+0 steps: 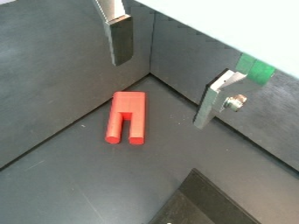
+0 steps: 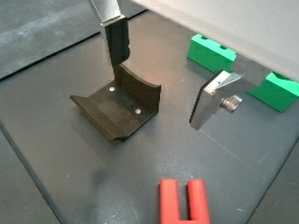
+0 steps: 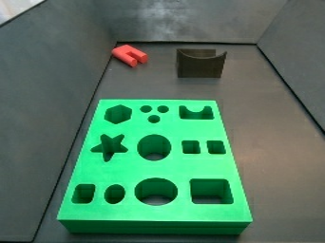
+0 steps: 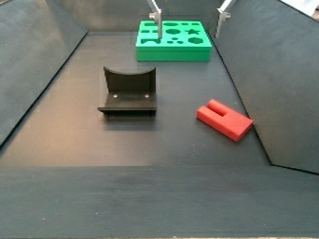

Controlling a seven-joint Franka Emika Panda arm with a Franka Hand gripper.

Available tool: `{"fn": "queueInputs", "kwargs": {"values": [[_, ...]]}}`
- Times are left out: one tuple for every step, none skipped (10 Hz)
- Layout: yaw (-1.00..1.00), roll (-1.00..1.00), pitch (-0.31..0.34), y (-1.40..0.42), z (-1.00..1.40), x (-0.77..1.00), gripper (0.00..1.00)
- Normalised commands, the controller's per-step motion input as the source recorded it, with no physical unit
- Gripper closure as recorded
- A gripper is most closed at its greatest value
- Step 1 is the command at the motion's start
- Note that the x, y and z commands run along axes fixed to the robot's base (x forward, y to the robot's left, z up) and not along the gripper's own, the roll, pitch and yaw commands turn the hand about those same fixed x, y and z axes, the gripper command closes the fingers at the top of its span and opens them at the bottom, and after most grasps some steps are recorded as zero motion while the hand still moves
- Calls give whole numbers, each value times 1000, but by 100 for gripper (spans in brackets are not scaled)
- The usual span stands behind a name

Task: Pick up the square-circle object. Move up. Rotate the square-circle object. Place the square-circle object on the fixture. Regrasp the square-circle object. Move to above the board. Insert the square-circle object.
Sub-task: Pick up the square-circle object.

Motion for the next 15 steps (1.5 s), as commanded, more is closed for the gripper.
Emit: {"fn": "queueInputs", "kwargs": {"values": [[51, -83, 0, 94, -203, 0, 0], [486, 139, -31, 23, -603, -197, 0], [737, 129, 0, 11, -771, -217, 0], [714, 146, 0, 0, -829, -263, 0], [643, 140, 0, 11, -774, -189, 0], [597, 147, 0, 66, -691, -146, 0], [431, 130, 0, 123, -606, -120, 0], [363, 116, -14, 131, -617, -174, 0], [380, 121, -79, 91, -640, -280, 0], [431, 146, -143, 14, -651, -329, 0], [466, 140, -187, 11, -620, -377, 0], [377, 20, -199, 54, -460, -426, 0], [383, 0, -193, 86, -431, -363, 0], [349, 0, -126, 80, -429, -194, 0], [294, 0, -49, 60, -446, -26, 0]]}}
